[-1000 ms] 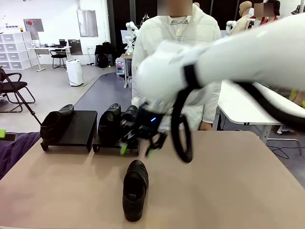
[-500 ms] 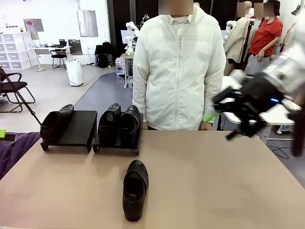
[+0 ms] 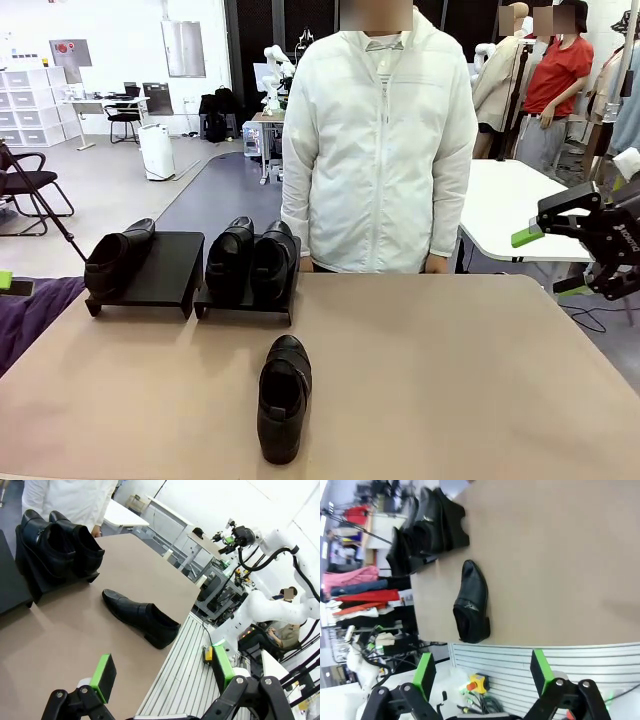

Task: Organize the shoes by placing them on the stand.
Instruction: Pick up one Shoe and place it in the middle of the table, then place the Shoe from the middle of the table onto the Shoes Stand.

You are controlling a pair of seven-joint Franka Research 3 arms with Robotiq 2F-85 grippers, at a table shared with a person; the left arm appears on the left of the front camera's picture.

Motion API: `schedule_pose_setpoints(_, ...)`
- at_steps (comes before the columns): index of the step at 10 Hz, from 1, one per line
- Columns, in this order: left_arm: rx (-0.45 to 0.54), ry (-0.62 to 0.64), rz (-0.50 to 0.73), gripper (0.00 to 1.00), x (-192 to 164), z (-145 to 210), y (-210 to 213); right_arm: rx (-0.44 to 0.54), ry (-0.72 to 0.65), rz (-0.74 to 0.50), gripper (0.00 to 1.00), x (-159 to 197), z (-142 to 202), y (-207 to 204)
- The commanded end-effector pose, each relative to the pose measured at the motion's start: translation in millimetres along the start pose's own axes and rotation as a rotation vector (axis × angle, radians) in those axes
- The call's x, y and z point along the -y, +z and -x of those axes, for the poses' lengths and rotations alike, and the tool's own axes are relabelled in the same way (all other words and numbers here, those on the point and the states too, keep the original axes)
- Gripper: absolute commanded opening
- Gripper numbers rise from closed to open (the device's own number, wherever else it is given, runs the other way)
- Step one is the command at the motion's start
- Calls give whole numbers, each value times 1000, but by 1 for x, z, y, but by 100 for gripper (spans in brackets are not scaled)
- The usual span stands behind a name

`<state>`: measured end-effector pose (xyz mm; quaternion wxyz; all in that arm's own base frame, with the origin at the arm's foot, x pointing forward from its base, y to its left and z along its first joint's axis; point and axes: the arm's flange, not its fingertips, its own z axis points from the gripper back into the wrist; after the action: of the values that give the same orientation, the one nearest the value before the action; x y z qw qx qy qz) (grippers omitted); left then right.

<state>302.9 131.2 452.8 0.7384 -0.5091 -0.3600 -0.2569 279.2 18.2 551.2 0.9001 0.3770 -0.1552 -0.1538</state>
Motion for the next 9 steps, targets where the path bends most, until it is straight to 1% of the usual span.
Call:
schedule_pose_setpoints(1, 9, -19, 11, 100, 2, 0, 1, -3, -5, -28, 100, -1, 1, 5)
schedule_pose_setpoints(9, 9, -19, 11, 100, 2, 0, 1, -3, -5, -28, 100, -1, 1, 5)
